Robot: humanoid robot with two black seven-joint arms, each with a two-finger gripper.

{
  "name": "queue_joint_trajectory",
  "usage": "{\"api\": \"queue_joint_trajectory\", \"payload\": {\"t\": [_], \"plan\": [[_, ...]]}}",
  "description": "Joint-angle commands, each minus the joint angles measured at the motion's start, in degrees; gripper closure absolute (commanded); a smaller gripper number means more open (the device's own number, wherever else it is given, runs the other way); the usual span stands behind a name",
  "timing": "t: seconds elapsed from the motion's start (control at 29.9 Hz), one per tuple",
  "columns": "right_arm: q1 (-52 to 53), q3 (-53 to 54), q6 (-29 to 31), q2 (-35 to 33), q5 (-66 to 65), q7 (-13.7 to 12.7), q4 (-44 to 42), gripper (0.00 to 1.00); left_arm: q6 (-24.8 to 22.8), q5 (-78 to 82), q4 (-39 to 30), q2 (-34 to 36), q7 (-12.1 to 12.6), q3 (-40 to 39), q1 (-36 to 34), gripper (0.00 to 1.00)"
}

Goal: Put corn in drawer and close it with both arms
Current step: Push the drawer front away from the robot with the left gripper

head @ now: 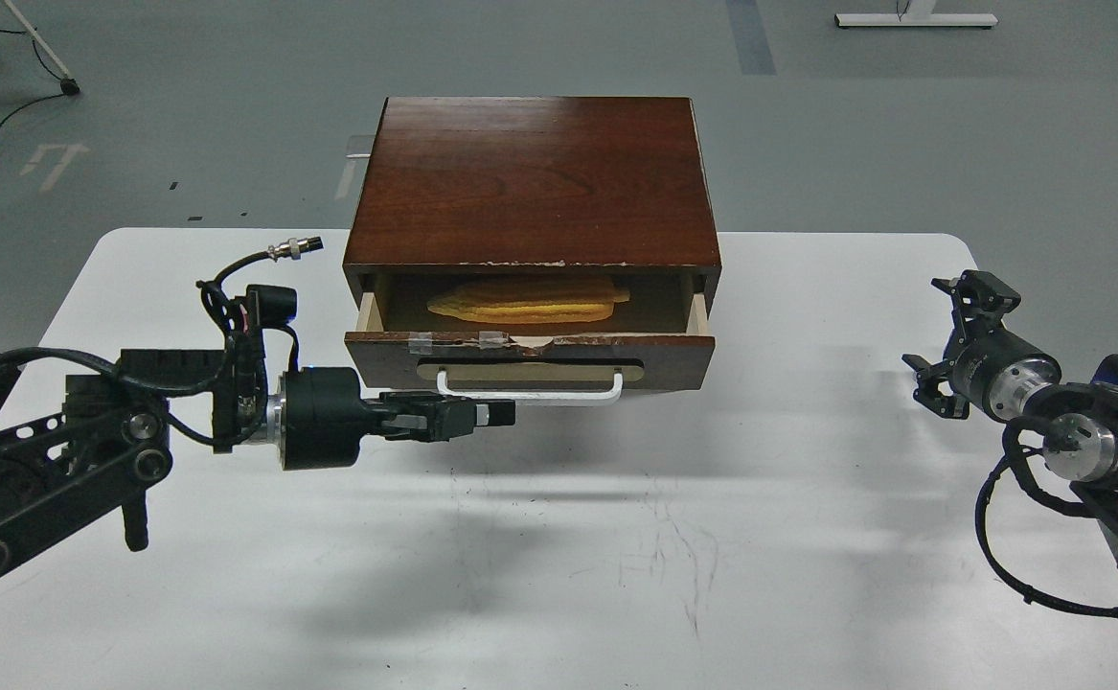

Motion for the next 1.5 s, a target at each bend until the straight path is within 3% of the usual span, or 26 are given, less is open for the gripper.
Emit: {"api": "queue_joint_trajectory", "payload": {"t": [0.0, 0.77, 1.2, 1.47], "plan": [[0.0, 0.0, 0.0, 0.0, 0.1, 0.0, 0.0, 0.0, 0.0, 0.0, 1.7, -1.2, 0.0, 0.0, -0.2, 1.0], [0.0, 0.0, 0.0, 0.3, 0.0, 0.0, -0.1, 0.0, 0.0, 0.4, 2.9, -1.8, 0.0, 2.0, -0.1, 1.0], [0.0, 0.1, 0.0, 1.1, 0.0, 0.0, -0.5, 0.0, 0.0, 1.1, 7.7, -3.3, 0.0, 1.9, -2.9, 1.0], [0.0, 0.0, 0.0, 1.0, 0.0, 0.0, -0.7, 0.0, 0.0, 1.3, 12.0, -7.7, 0.0, 2.1, -5.1, 1.0]]}}
